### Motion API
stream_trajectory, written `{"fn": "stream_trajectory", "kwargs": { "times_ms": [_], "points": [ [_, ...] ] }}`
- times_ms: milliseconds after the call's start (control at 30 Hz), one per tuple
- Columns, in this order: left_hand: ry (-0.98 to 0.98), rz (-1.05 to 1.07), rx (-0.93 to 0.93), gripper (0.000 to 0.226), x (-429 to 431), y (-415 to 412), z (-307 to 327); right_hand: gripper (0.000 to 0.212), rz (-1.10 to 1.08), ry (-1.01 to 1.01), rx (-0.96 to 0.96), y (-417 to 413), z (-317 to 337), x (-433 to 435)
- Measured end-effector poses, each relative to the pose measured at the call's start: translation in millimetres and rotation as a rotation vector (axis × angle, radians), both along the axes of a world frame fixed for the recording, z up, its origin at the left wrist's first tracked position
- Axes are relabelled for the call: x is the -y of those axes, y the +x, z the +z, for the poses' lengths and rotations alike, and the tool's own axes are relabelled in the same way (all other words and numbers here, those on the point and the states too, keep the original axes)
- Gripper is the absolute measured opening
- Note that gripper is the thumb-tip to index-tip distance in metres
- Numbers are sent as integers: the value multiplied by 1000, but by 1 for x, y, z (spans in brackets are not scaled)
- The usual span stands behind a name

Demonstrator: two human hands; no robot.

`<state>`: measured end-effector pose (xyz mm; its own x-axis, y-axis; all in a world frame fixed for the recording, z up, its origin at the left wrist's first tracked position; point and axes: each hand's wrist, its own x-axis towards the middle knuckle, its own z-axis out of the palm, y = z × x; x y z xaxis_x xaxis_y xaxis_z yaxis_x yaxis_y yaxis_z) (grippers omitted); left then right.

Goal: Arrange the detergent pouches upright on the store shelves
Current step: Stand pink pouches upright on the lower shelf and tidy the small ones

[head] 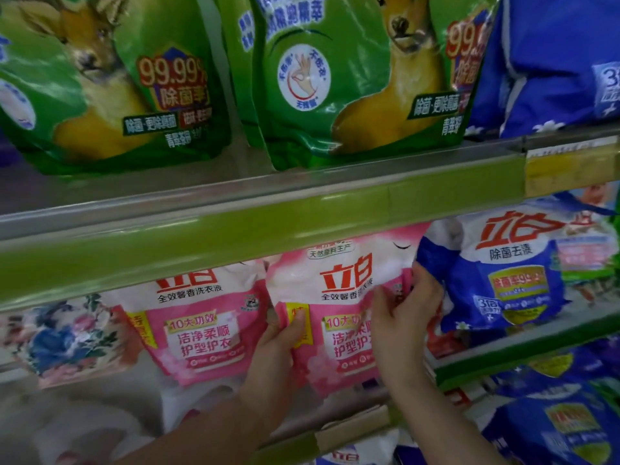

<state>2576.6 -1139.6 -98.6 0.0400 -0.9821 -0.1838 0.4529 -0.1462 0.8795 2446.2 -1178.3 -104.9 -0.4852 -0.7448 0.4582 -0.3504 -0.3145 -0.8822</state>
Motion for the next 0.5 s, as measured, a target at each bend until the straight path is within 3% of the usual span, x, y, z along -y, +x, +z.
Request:
{"fn": "stream_trajectory", "kwargs": {
  "times_ms": [100,267,400,500],
  "points": [
    [-30,33,132,19,-4,14,2,35,-8,-215,-163,22,9,-13],
    [-87,107,214,59,-27,51,18,19,219,-370,-254,74,26,-33],
    [-88,196,154,20,-51,104,23,20,331,-386,-247,130,38,-48],
    [-85,285,221,18,-77,156,29,20,396,-410,-250,185,45,-66]
  ]
}}
